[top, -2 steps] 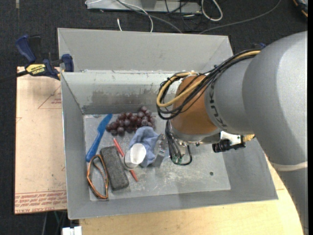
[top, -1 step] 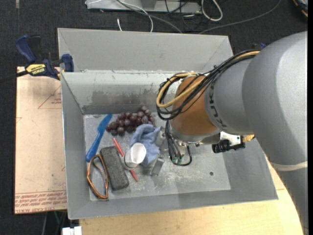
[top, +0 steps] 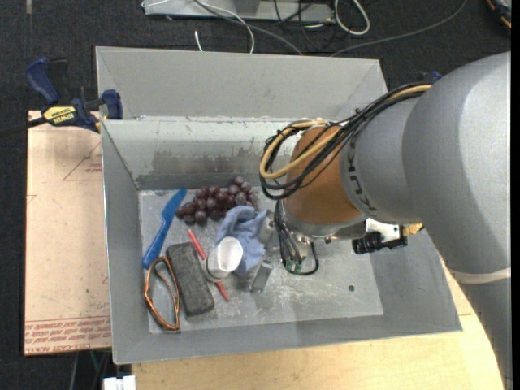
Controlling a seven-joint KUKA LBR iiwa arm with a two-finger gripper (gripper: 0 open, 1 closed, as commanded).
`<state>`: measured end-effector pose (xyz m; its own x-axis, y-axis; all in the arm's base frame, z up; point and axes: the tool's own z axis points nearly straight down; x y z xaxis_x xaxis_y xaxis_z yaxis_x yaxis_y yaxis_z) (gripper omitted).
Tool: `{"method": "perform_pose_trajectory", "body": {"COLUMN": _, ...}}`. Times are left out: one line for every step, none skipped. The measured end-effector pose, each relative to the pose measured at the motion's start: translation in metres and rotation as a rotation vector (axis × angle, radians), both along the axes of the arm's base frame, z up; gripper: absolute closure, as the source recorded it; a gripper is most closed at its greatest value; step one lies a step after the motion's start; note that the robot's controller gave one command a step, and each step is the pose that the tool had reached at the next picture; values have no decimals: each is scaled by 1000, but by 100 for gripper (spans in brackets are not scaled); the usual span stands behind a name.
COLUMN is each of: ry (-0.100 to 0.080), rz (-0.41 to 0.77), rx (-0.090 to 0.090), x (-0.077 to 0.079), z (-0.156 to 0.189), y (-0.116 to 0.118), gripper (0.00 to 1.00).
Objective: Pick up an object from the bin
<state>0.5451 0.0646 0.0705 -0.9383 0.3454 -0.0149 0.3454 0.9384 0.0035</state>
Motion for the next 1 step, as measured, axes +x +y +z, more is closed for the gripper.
{"method": "perform_pose_trajectory", "body": {"ry": 0, "rz": 43, "rx": -2, "x": 28, "z": 0, "y": 44, "gripper": 0}}
